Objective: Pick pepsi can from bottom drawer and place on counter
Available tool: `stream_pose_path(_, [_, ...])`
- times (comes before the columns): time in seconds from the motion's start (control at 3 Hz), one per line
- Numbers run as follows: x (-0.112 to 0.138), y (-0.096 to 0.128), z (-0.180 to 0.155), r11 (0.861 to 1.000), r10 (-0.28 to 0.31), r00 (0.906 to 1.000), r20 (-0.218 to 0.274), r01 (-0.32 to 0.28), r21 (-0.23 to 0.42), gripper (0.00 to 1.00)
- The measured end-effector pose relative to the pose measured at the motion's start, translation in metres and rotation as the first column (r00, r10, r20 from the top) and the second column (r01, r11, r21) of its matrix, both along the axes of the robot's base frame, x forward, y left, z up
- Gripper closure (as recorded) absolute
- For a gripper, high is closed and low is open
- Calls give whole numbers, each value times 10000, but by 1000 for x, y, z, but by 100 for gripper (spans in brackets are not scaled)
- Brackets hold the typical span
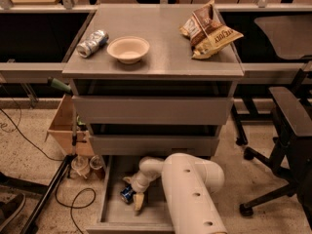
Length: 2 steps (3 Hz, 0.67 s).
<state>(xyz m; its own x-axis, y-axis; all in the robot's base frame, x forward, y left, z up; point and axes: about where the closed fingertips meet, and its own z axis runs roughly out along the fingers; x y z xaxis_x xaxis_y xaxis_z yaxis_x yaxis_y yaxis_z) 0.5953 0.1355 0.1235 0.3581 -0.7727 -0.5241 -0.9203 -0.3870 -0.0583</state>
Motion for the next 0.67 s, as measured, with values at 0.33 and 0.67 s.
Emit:
stream_pose_path(0.33, [-4,0,-6,9999,12,9998,-185,-9,130,20])
stream_pose_path(0.67, [-5,0,-2,9999,-25,9998,-204,28,153,43])
